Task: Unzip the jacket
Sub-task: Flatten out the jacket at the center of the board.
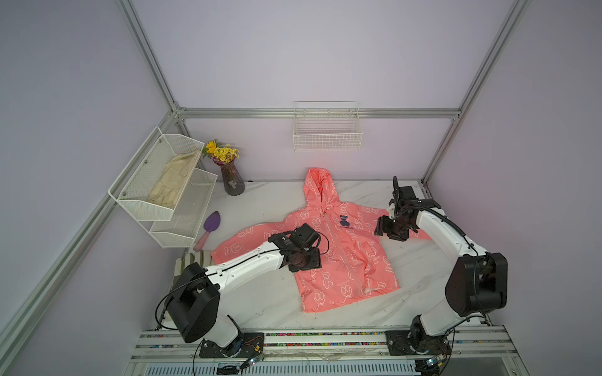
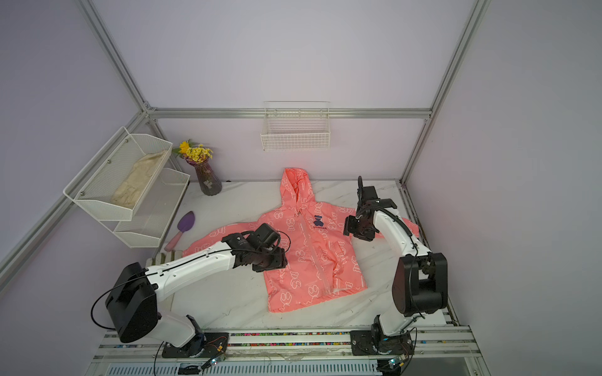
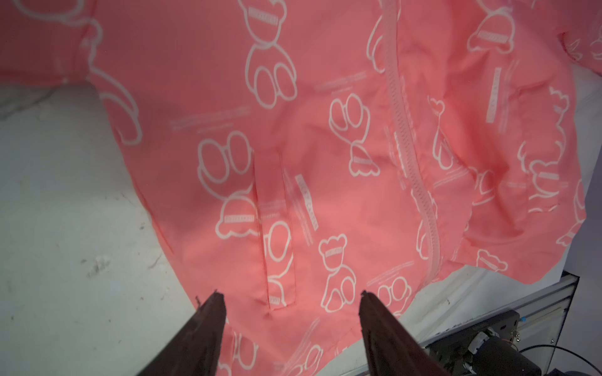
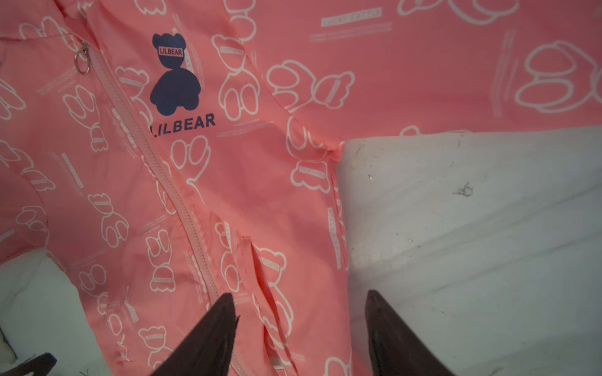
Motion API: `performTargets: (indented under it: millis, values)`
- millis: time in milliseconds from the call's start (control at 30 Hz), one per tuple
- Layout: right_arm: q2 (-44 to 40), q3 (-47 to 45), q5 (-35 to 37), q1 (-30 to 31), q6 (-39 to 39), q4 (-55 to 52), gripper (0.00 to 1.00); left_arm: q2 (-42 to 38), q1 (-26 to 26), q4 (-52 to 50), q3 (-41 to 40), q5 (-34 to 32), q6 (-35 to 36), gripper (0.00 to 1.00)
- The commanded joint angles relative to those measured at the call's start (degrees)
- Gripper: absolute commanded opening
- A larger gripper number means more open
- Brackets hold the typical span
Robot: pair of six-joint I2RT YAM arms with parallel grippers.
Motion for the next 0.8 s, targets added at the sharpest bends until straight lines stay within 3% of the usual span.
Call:
performTargets:
  millis: [0,167,300,433,633,767]
  values:
    - [-5.73,-4.25,-1.93,-0.14,3.42,3.57,0.65,-5.16,-4.12,-1.02,-3.47,-3.4,-10.53,0.65]
    - [-9.57,-10.74,-7.19,-0.12,7.85,9.13,0.65,-6.24,-13.11,-0.96,-6.35,-7.37,-21.96,0.63]
    - [-12.86,-15.1,-7.47,0.21,8.7,11.76,0.62,-5.05,-18.06,0.05,-8.73,-9.31,-28.44,0.61]
    - [-16.42,-19.38,-7.81,0.24,9.21,13.51,0.53,-4.97,-21.79,2.46,-11.68,-10.73,-34.96,0.57]
    - [-19.19,-24.32,-9.47,0.17,10.75,17.06,0.3,-5.46,-22.84,10.07,-17.71,-10.92,-39.86,0.45]
    - [-20.88,-25.16,-8.87,0.18,10.82,16.29,0.35,-5.45,-22.82,12.74,-20.07,-11.15,-40.66,0.33]
